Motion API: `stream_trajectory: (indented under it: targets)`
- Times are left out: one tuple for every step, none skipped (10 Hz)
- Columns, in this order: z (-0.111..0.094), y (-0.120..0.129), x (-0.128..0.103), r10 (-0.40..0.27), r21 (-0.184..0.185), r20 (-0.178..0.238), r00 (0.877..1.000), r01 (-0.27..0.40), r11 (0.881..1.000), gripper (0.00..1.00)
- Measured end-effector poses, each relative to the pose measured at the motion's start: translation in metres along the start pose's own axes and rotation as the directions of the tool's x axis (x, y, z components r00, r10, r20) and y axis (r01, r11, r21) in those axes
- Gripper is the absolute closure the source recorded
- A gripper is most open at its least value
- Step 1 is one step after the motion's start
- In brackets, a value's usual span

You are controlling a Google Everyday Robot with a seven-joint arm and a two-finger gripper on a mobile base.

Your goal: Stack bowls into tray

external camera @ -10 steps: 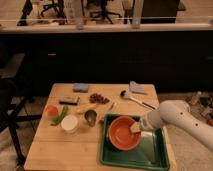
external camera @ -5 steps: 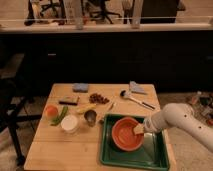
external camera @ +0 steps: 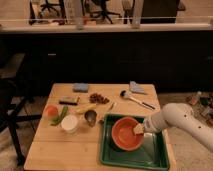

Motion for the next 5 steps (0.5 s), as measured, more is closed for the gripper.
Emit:
stream_trajectory:
  targets:
    - [-0.0001, -0.0002, 0.0001, 0.0, 0.0, 0.0, 1.0, 0.0, 1.0, 0.96]
    - [-0.0002, -0.0002, 0.0001, 0.001, 0.0, 0.0, 1.0, -0.001, 1.0, 0.96]
    - [-0.0002, -0.0002, 0.0001, 0.001, 0.0, 0.0, 1.0, -0.001, 1.0, 0.99]
    - [-0.0003, -0.0004, 0.0002, 0.001, 0.0, 0.0, 1.0, -0.001, 1.0, 1.0]
    - [-0.0003, -0.0003, 0.0002, 0.001, 0.0, 0.0, 1.0, -0.001, 1.0, 0.97]
